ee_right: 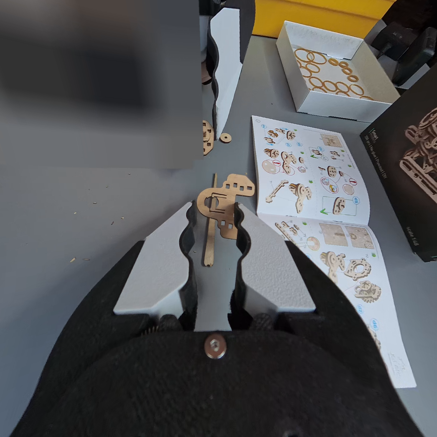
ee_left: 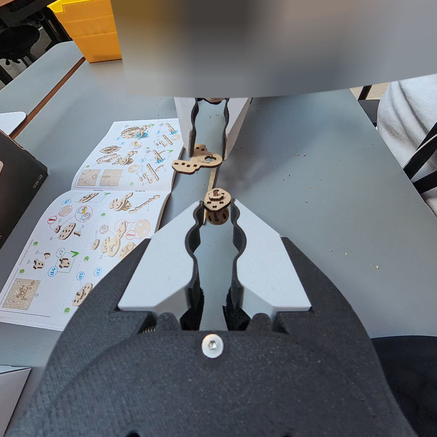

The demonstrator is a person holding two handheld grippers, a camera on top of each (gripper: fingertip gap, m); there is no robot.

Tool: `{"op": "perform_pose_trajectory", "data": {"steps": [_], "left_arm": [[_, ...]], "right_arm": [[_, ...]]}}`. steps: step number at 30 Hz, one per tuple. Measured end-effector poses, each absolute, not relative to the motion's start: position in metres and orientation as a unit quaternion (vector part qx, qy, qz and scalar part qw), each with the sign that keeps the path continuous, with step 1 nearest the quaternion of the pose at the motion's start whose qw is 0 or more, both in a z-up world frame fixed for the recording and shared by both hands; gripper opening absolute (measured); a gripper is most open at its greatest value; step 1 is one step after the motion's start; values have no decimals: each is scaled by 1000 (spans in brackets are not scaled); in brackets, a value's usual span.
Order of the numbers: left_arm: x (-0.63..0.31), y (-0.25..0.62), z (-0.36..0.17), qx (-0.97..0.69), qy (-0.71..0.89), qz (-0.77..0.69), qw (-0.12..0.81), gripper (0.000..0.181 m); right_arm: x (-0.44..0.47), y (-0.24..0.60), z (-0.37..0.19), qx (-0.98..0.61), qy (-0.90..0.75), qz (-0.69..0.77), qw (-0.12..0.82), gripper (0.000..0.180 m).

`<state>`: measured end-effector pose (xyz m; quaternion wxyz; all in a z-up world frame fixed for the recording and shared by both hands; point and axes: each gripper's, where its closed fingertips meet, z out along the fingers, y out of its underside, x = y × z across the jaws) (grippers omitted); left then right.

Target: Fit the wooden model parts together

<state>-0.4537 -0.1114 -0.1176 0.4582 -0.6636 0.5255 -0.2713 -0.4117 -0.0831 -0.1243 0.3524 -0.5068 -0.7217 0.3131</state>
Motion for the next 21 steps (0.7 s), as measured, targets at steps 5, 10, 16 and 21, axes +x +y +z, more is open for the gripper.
{"op": "perform_pose_trajectory", "data": {"steps": [5,10,16,21], "left_arm": [[-454,-112,-118,-664,527,-269,457,21],[-456,-110,-115,-663,524,-266,463,21],[-457,-109,-116,-665,523,-266,462,21],[-457,-110,-116,-665,524,-265,462,20]], "right_arm": [[-412,-109,-134,-488,-750,321,311,30],[-413,-129,-145,-485,-767,321,270,29],[-411,-137,-160,-489,-781,307,239,30],[-413,-139,-162,-495,-777,312,232,30]]}}
